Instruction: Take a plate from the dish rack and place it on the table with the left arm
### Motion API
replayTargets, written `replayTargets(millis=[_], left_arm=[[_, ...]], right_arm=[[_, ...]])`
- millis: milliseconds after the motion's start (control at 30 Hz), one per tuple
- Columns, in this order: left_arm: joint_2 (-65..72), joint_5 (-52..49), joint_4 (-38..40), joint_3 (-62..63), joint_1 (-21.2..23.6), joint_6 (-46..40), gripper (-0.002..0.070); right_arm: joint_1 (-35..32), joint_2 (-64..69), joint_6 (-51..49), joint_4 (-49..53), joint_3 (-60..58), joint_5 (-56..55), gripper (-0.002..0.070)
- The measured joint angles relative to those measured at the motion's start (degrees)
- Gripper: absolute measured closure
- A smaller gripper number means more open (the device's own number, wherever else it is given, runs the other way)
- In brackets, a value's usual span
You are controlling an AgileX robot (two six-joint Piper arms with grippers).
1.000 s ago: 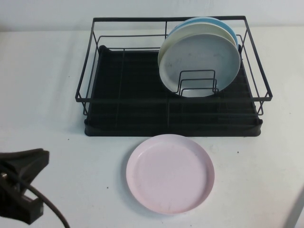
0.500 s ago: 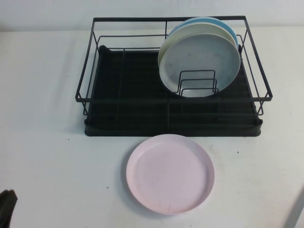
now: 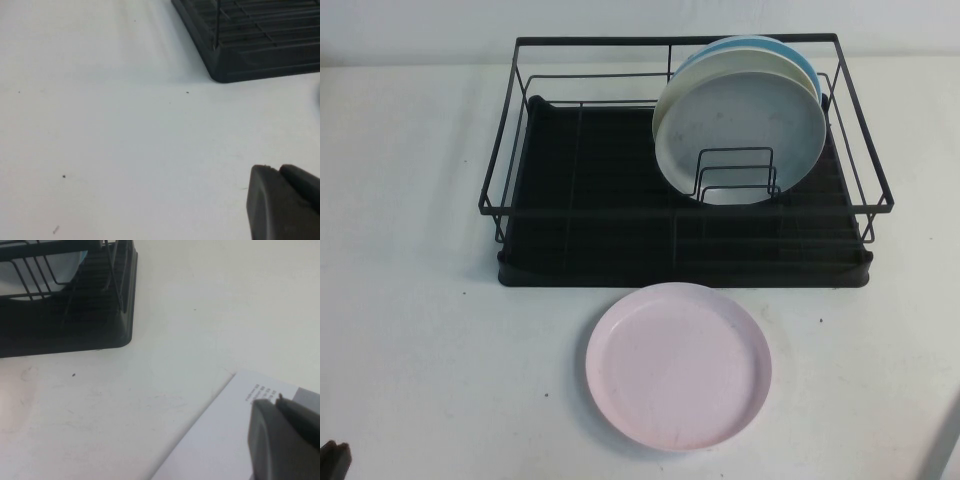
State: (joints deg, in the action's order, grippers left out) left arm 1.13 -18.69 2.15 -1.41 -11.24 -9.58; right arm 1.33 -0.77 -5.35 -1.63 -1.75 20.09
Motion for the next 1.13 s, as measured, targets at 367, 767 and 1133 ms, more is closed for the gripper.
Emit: replayTargets(millis=[367, 767, 1133], left_arm=[[-1.6, -0.9, -0.3, 0.0, 0.0, -2.8, 0.0676], [-1.6, -1.0, -0.4, 0.0, 0.0, -2.8, 0.0676], [-1.6, -1.0, -0.4, 0.0, 0.0, -2.8, 0.0676]], right_arm=[[0.0, 0.0, 0.0, 0.0, 0.0, 0.0, 0.0694], [0.0, 0.0, 0.0, 0.0, 0.0, 0.0, 0.0694], [0.0, 0.0, 0.0, -0.1, 0.0, 0.0, 0.0694]])
